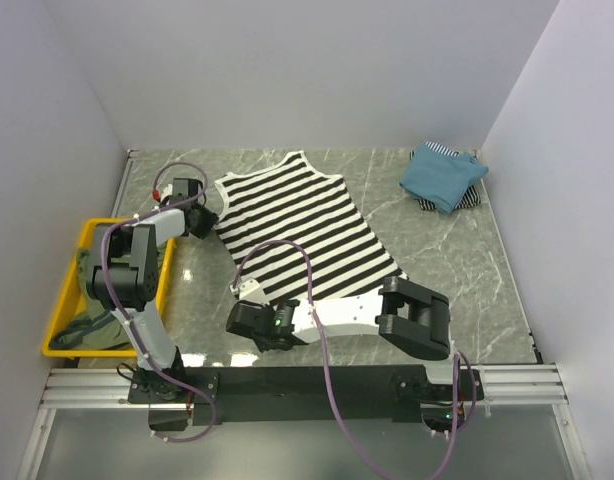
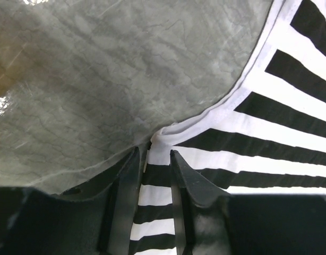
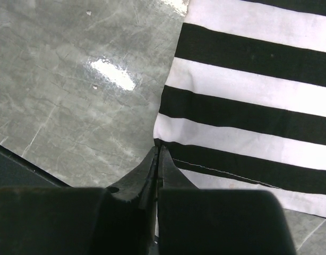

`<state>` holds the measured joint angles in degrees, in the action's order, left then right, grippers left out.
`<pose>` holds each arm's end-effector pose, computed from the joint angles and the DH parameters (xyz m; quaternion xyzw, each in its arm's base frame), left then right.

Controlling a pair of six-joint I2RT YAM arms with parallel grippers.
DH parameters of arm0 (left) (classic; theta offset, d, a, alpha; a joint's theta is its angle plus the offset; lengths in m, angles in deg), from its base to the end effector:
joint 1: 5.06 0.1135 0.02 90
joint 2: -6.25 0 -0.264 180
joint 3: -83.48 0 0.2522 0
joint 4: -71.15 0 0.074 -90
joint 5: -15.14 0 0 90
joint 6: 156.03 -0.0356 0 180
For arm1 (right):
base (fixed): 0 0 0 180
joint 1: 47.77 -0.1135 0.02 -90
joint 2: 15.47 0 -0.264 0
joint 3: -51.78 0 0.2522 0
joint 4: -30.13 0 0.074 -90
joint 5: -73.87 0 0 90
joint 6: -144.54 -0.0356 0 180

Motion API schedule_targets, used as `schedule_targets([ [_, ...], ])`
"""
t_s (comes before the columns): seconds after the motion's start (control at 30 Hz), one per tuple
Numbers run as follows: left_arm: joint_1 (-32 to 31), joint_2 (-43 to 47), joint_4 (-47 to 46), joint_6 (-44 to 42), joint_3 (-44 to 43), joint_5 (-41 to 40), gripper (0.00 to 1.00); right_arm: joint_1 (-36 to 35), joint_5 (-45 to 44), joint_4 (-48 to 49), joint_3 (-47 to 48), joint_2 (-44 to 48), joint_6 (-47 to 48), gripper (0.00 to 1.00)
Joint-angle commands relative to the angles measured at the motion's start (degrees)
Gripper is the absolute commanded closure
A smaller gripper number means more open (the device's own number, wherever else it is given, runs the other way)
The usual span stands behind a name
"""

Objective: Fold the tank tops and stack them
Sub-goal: Flatten the tank top out, then fold the tank top

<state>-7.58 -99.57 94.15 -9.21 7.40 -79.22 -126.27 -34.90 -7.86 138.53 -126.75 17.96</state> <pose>0.3770 -0.0139 0.1552 -0.4429 0.8370 -0.1267 0.2952 0.0900 0.3847 0.1592 -0.3067 0.9088 0.1127 0.2594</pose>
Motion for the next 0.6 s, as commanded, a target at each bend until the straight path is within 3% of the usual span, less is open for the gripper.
schedule_targets([
  [0.0, 0.15, -0.88, 0.78, 0.14, -0.87, -2.32, 0.64, -0.16, 0.66, 0.85, -1.36, 1.68, -0.69, 1.0],
  [0.2, 0.06, -3.25, 1.75, -0.39, -2.62, -4.16, 0.64, -0.08, 1.45, 1.81, -2.85, 4.05, -1.13, 1.0],
  [0.4, -0.81, -5.62, 3.15, -0.57, -3.5, -6.79, 0.73, 0.45, 2.77, 3.13, -4.44, 6.25, -1.48, 1.0],
  [0.57, -1.87, -5.8, 2.98, -0.3, -2.98, -7.86, 0.91, 0.72, 3.21, 3.57, -4.79, 7.04, -1.57, 1.0],
])
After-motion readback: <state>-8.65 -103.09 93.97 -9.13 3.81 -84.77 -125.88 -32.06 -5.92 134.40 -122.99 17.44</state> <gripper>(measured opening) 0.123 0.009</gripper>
